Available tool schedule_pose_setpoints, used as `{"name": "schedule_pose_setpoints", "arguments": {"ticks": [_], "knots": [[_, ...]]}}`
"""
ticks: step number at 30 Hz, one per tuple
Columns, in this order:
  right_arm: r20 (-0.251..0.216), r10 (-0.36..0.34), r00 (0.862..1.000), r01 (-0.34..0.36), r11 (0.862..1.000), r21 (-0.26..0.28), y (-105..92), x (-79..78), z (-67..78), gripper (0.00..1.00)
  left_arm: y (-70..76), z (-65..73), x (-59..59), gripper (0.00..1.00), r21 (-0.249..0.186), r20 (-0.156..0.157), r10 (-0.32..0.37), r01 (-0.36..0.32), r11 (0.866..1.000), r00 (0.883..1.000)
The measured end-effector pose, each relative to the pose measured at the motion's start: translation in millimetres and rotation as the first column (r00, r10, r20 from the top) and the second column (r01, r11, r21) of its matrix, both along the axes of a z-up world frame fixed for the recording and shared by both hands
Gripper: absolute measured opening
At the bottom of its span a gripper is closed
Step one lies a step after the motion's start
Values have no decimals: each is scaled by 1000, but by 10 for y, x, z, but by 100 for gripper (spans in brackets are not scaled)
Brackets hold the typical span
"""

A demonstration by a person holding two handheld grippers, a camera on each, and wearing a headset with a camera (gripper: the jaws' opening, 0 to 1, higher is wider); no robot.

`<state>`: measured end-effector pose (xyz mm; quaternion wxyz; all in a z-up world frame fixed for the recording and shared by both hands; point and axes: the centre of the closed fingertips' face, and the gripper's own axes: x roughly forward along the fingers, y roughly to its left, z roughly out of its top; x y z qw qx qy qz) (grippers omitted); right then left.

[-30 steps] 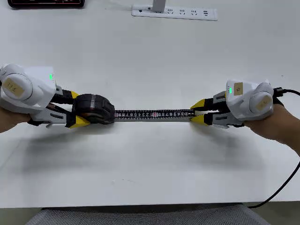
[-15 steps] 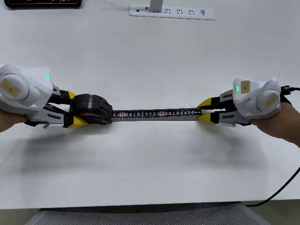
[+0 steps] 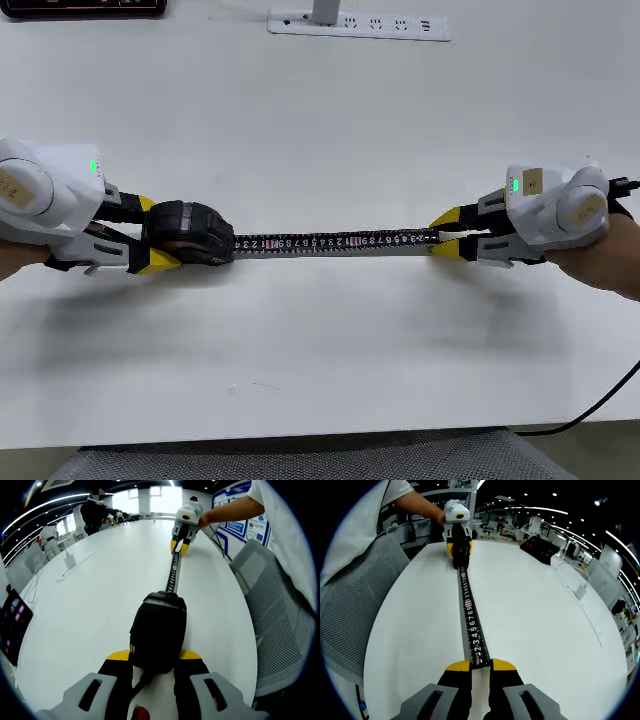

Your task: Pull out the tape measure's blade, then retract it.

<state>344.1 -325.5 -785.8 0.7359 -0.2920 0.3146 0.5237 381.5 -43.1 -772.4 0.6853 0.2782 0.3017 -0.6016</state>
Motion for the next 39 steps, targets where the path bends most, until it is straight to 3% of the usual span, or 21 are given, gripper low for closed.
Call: {"name": "schedule_pose_setpoints", "arguments": {"ticks": [12, 18, 39], "knots": [[-30, 10, 999, -10, 1000, -11, 6, 2, -14, 9, 0, 1, -4, 27, 14, 19, 20, -20, 1000, 1000], [-46, 10, 999, -12, 999, -30, 8, 4, -23, 10, -5, 4, 6, 27, 9, -1, 40, -39, 999, 999], [-68, -26, 997, 24, 999, -25, -15, 7, -23, 17, -34, 18, 19, 29, 5, -13, 57, -57, 998, 998]]}}
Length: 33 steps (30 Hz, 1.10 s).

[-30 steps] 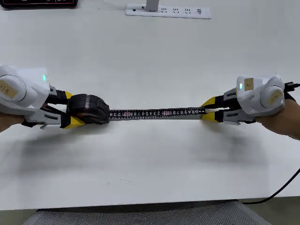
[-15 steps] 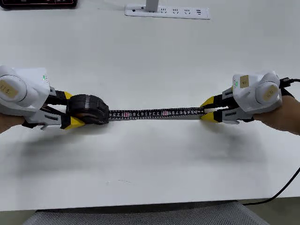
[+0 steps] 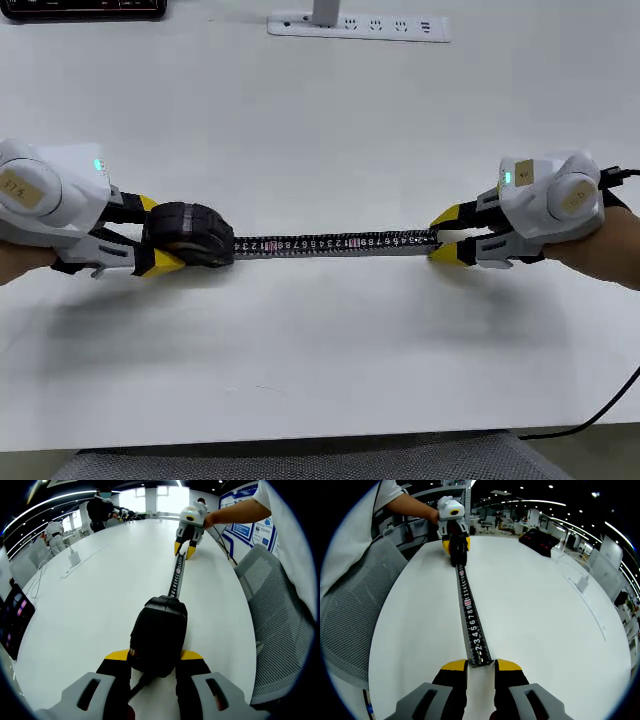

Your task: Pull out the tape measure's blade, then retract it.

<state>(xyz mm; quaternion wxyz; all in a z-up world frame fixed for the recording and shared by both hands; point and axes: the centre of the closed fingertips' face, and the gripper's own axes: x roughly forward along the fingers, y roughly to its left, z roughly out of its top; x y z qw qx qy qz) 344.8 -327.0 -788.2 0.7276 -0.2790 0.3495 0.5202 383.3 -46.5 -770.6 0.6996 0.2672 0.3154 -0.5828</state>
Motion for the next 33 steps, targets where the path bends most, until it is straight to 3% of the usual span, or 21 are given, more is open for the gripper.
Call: {"name": "schedule_pose_setpoints", "arguments": {"ticks": [7, 10, 15, 21, 24, 25, 28, 33], "knots": [[13, -25, 1000, 24, 1000, 17, 13, 10, 57, 20, 4, 26, -1, 30, -4, 9, 2, -2, 1000, 1000], [3, -59, 998, 59, 998, 33, 20, 13, 78, 25, 9, 46, -14, 37, -20, -9, 28, -28, 999, 1000], [-11, -91, 996, 91, 995, 42, 26, 3, 87, 30, 37, 49, -28, 42, -23, -10, 48, -48, 999, 999], [-11, -99, 995, 100, 994, 44, 31, -11, 82, 31, 42, 79, -37, 42, -29, -1, 58, -58, 998, 998], [-2, -108, 994, 108, 993, 50, 43, -14, 101, 31, 35, 112, -48, 43, -45, -13, 75, -76, 996, 997], [0, -123, 992, 123, 991, 60, 55, -11, 116, 32, 41, 133, -42, 43, -52, 0, 86, -86, 995, 996], [0, -156, 988, 155, 984, 83, 83, -29, 161, 34, 31, 196, -47, 45, -86, -23, 130, -131, 988, 991], [7, -221, 975, 219, 967, 128, 114, -51, 235, 39, 75, 241, -57, 49, -93, -8, 168, -168, 981, 986]]}}
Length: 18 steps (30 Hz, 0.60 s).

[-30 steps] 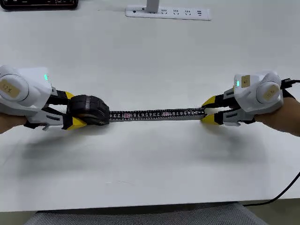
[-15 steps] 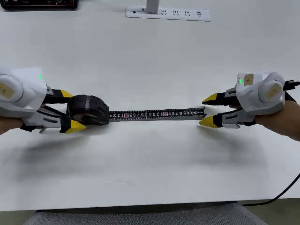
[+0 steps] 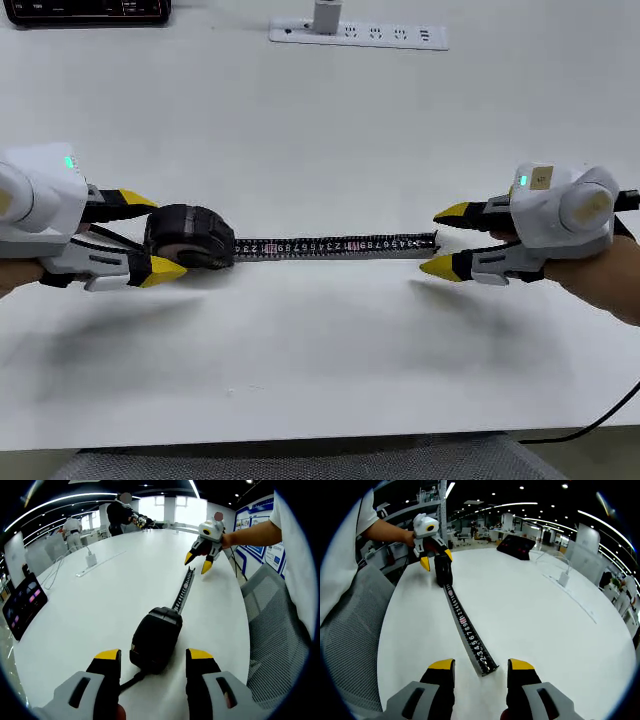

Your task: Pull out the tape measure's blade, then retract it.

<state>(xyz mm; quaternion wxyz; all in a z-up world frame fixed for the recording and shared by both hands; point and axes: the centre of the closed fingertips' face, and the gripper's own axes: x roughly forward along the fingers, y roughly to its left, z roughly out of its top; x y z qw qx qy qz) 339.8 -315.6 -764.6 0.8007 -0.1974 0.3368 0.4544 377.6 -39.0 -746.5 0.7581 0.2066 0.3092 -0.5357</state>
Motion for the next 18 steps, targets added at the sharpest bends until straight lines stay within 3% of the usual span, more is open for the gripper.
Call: {"name": "schedule_pose_setpoints", "arguments": {"ticks": [4, 6, 12, 18], "knots": [[11, -28, 1000, 28, 1000, 8, 15, -34, 12, 42, 18, 37, -21, 50, -20, 8, 31, -31, 999, 999], [14, -48, 999, 47, 999, 19, 21, -46, 25, 44, 25, 60, -27, 49, -23, 34, 43, -43, 999, 998], [31, -77, 997, 76, 997, 25, 49, -113, 68, 47, 41, 89, -57, 51, -42, 61, 87, -85, 996, 994], [47, -109, 993, 107, 993, 38, 82, -170, 103, 51, 55, 152, -124, 54, -72, 66, 141, -136, 988, 988]]}}
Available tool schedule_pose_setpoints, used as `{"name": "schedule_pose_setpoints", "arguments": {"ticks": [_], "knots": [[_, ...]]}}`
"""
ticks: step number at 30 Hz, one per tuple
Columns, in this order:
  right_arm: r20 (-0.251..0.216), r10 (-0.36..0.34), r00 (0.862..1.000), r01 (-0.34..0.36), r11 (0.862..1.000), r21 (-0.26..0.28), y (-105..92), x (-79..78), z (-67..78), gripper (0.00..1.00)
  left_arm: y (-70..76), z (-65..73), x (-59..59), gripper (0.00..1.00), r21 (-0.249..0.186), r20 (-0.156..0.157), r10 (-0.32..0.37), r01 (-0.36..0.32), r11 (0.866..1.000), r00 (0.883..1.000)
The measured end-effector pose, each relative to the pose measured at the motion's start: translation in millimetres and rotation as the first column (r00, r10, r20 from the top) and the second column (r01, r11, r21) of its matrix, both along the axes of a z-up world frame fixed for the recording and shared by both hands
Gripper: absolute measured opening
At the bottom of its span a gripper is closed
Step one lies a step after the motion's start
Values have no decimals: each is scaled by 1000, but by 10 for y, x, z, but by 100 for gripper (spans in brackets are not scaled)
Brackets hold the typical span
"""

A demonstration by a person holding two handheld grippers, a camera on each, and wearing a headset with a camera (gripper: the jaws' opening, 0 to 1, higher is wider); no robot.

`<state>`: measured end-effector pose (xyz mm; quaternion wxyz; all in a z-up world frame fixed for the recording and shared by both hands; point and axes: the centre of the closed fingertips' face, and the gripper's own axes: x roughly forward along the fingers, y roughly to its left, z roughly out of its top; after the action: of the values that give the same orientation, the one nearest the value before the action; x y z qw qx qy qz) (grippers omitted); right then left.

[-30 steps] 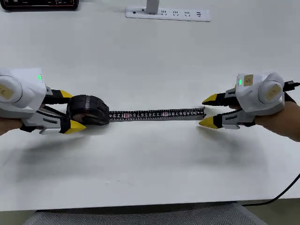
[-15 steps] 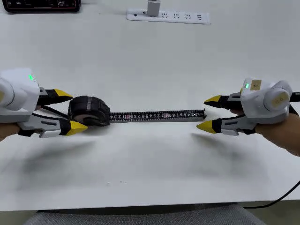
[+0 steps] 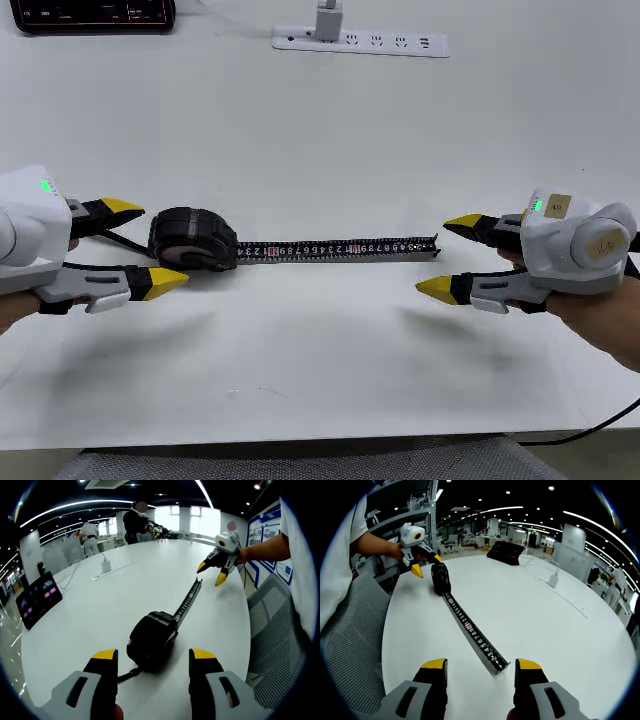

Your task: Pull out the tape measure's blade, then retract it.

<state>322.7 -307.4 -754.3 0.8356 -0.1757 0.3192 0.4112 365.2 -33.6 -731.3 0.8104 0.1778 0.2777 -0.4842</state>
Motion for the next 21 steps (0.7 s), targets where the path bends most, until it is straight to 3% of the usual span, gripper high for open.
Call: {"name": "schedule_pose_setpoints", "arguments": {"ticks": [21], "knots": [[15, -76, 997, 75, 996, 43, 79, -193, 4, 67, 155, 1, -211, 69, -56, -27, 124, -125, 991, 992]]}}
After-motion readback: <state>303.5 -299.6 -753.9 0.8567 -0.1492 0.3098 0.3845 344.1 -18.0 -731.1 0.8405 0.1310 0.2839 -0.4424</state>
